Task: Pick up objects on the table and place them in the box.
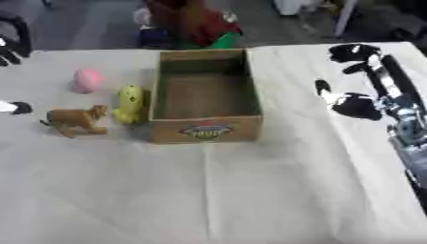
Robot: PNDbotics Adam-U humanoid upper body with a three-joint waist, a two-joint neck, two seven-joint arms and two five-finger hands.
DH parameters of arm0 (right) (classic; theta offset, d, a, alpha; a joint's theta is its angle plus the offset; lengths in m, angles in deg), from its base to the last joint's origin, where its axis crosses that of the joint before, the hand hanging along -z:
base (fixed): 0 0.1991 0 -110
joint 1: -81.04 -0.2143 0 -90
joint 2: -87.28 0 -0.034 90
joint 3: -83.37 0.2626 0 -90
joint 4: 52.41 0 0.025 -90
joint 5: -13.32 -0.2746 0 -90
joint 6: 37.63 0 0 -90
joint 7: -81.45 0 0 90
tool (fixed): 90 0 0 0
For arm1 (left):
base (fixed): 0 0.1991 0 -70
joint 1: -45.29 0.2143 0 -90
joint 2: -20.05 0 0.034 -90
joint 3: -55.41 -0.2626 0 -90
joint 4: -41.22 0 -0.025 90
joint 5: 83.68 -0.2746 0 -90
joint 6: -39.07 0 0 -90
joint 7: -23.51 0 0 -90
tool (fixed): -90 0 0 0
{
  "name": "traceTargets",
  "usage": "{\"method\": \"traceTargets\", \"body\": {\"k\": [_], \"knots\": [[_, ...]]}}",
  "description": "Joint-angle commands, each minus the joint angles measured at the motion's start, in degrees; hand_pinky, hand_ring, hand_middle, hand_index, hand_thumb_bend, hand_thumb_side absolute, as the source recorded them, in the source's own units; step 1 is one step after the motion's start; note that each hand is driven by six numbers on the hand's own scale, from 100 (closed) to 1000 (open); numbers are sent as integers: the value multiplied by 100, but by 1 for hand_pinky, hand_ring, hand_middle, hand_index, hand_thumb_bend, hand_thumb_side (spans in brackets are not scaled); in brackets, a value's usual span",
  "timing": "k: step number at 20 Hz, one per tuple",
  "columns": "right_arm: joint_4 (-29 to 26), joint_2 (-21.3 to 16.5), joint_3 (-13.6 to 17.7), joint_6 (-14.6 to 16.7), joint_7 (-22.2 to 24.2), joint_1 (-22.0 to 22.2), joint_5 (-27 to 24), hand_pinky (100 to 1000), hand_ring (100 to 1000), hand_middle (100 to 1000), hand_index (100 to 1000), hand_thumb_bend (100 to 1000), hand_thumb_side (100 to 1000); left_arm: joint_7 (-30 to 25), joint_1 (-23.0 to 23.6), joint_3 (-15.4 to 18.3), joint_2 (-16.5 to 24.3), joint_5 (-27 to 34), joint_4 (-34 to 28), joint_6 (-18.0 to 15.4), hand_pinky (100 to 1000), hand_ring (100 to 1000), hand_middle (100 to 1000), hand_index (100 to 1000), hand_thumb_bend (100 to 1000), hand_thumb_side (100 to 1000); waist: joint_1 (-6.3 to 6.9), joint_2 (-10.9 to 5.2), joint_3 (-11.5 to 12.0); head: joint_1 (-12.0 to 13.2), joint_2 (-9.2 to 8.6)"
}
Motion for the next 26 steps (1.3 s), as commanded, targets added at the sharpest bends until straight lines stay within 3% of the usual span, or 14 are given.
{"method": "traceTargets", "body": {"k": [1, 11, 22, 26], "knots": [[-29, -103, 28, 7, 12, -110, -17, 711, 798, 696, 810, 267, 100, -136, -256, -108, -16, -235, 296, -103, 762, 757, 752, 857, 677, 100, 7, -100, -20, 28, -6], [-14, -72, 4, 20, 41, -122, -23, 711, 797, 695, 810, 264, 100, -332, -800, -332, -694, -883, 1589, -545, 761, 755, 745, 853, 677, 100, 16, -128, -125, 56, 7], [5, -36, -3, 30, 52, -114, -34, 710, 797, 694, 809, 260, 100, -392, -955, -298, -1154, -1388, 2355, -794, 757, 747, 740, 849, 654, 100, 11, -126, -195, 91, 17], [12, -18, -8, 35, 60, -112, -40, 710, 797, 694, 809, 259, 100, -87, -932, -215, -1243, -1653, 2506, -824, 727, 672, 639, 771, 563, 100, -4, -120, -218, 91, 9]]}}
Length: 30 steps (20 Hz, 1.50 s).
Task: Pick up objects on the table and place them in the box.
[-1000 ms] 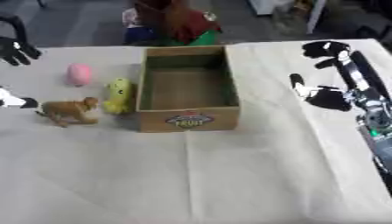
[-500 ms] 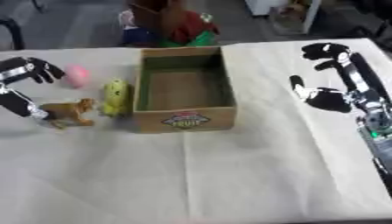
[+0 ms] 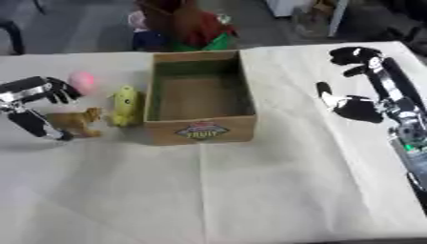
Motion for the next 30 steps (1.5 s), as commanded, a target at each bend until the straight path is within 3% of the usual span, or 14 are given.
{"method": "traceTargets", "body": {"k": [1, 4, 5, 7, 13, 19, 23, 28, 29, 30], "knots": [[-27, -77, 34, 13, 19, -81, -35, 710, 797, 694, 809, 259, 100, 319, -90, 128, 66, -195, 46, -30, 706, 616, 578, 727, 499, 100, -11, -81, -6, 15, 8], [-18, -78, 44, 12, 8, -74, -39, 710, 797, 694, 809, 258, 100, 678, -55, 158, 64, -228, 53, -41, 683, 560, 472, 649, 383, 100, -19, -79, -5, 14, 9], [-17, -74, 46, 13, 6, -74, -43, 709, 797, 693, 809, 254, 100, 770, -43, 173, 70, -212, 35, -45, 663, 515, 390, 575, 297, 100, -22, -79, -2, 14, 7], [-12, -65, 46, 13, 3, -74, -48, 710, 797, 693, 809, 254, 100, 895, -7, 216, 99, -116, -35, -42, 649, 479, 324, 515, 239, 100, -26, -78, 4, 9, 9], [6, -85, 47, 17, 3, -67, -44, 710, 797, 694, 810, 255, 100, 721, 8, 306, 408, 340, -602, 50, 649, 472, 303, 500, 234, 100, -24, -85, 17, 1, 14], [23, -78, 20, 27, 30, -51, -45, 710, 797, 693, 809, 253, 100, 711, -405, 428, 426, 646, -1332, 229, 649, 472, 309, 502, 230, 100, -19, -132, -13, 41, 61], [31, -11, -57, 52, 102, -92, -53, 710, 797, 693, 809, 252, 100, 767, -777, 334, 90, 558, -1364, 261, 652, 481, 322, 513, 239, 100, -17, -167, -147, 116, 62], [39, 116, -188, 90, 224, -171, -78, 710, 797, 693, 808, 248, 100, 839, -1124, 225, -537, 263, -939, 200, 649, 494, 342, 529, 272, 100, -27, -160, -415, 287, 17], [43, 141, -220, 99, 257, -194, -82, 709, 797, 693, 808, 254, 100, 879, -1167, 212, -653, 199, -838, 186, 649, 496, 344, 531, 327, 100, -28, -152, -474, 327, 8], [45, 168, -249, 109, 286, -218, -88, 709, 797, 692, 808, 246, 100, 921, -1204, 201, -777, 133, -743, 174, 649, 497, 347, 532, 275, 100, -30, -140, -539, 365, -1]]}}
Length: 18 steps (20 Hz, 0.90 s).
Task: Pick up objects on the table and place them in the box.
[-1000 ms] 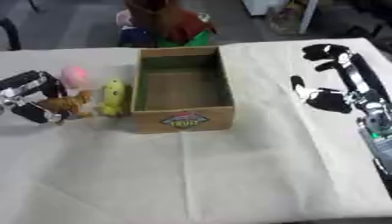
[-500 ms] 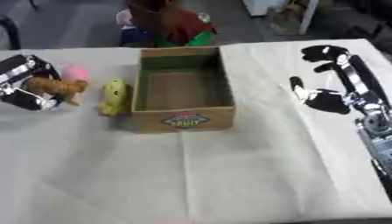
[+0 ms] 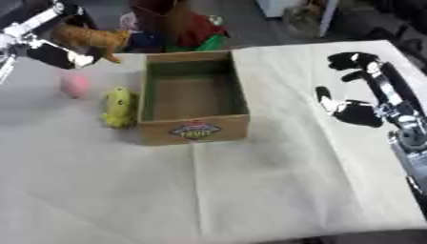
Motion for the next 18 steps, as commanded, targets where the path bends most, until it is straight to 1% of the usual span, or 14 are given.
{"method": "traceTargets", "body": {"k": [1, 4, 7, 8, 10, 11, 12, 13, 15, 16, 17, 18], "knots": [[-44, -12, -47, 30, 92, -152, -45, 709, 797, 692, 808, 243, 100, 137, -238, -6, -269, -211, 224, -38, 649, 501, 353, 538, 269, 100, -16, -58, -88, 126, -54], [-42, 96, -88, 46, 131, -197, -72, 708, 796, 691, 807, 238, 100, 244, -259, -7, -607, -355, 471, -87, 650, 514, 372, 552, 277, 100, -26, -14, -243, 222, -93], [-33, 147, -134, 60, 175, -234, -83, 708, 796, 691, 807, 235, 100, 334, -255, -20, -851, -510, 681, -137, 654, 533, 399, 568, 286, 100, -30, 20, -345, 271, -115], [-29, 162, -144, 63, 186, -244, -88, 708, 795, 690, 807, 235, 100, 321, -246, -39, -920, -503, 751, -163, 657, 541, 428, 596, 306, 100, -32, 33, -378, 275, -125], [-20, 177, -150, 67, 195, -246, -96, 708, 795, 690, 806, 234, 100, 292, -210, -78, -1020, -586, 850, -210, 664, 562, 476, 625, 316, 100, -34, 54, -415, 276, -134], [-16, 178, -152, 69, 198, -243, -98, 708, 795, 690, 806, 234, 100, 251, -186, -100, -1059, -615, 893, -233, 665, 564, 482, 630, 317, 100, -32, 61, -422, 277, -135], [-12, 179, -151, 70, 199, -239, -99, 707, 795, 690, 806, 232, 100, 183, -156, -129, -1093, -626, 931, -261, 675, 586, 531, 671, 343, 100, -30, 67, -425, 272, -135], [-9, 179, -147, 71, 197, -236, -99, 707, 795, 690, 806, 231, 100, 103, -132, -150, -1114, -621, 956, -289, 681, 607, 569, 696, 393, 100, -29, 70, -425, 265, -136], [-4, 180, -142, 72, 193, -234, -101, 707, 795, 690, 806, 230, 100, -91, -81, -199, -1132, -574, 978, -341, 692, 631, 612, 726, 441, 100, -31, 76, -419, 246, -144], [-3, 180, -141, 74, 192, -234, -101, 707, 795, 689, 806, 230, 100, -197, -57, -226, -1124, -559, 975, -359, 709, 665, 672, 761, 542, 100, -35, 77, -414, 243, -147], [-1, 178, -139, 74, 190, -231, -101, 707, 795, 689, 806, 230, 100, -308, -36, -246, -1111, -551, 967, -370, 712, 671, 682, 765, 559, 100, -39, 77, -408, 241, -146], [1, 175, -136, 73, 188, -228, -101, 708, 795, 689, 806, 229, 100, -405, -19, -257, -1093, -547, 950, -377, 723, 686, 705, 781, 617, 100, -42, 77, -401, 242, -147]]}}
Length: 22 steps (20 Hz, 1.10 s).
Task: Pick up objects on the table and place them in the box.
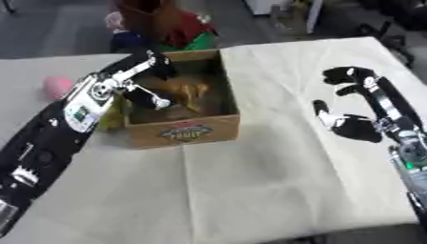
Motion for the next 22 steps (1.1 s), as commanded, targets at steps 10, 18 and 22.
{"method": "traceTargets", "body": {"k": [10, 18, 22], "knots": [[-14, -152, 89, 1, -42, -33, -28, 708, 795, 689, 806, 222, 100, -106, -31, 251, 879, 662, -1308, 289, 742, 675, 697, 773, 648, 100, -5, -93, 154, -155, -61], [1, -215, 134, 1, -81, 22, -10, 709, 795, 690, 807, 217, 100, -53, 141, 513, 1591, 711, -1323, 707, 744, 678, 698, 784, 646, 100, 15, -137, 257, -270, -53], [2, -205, 138, 5, -82, 27, -12, 709, 795, 690, 807, 216, 100, -161, 183, 531, 1558, 281, -640, 702, 752, 691, 706, 794, 664, 100, -1, -136, 259, -301, -68]]}}
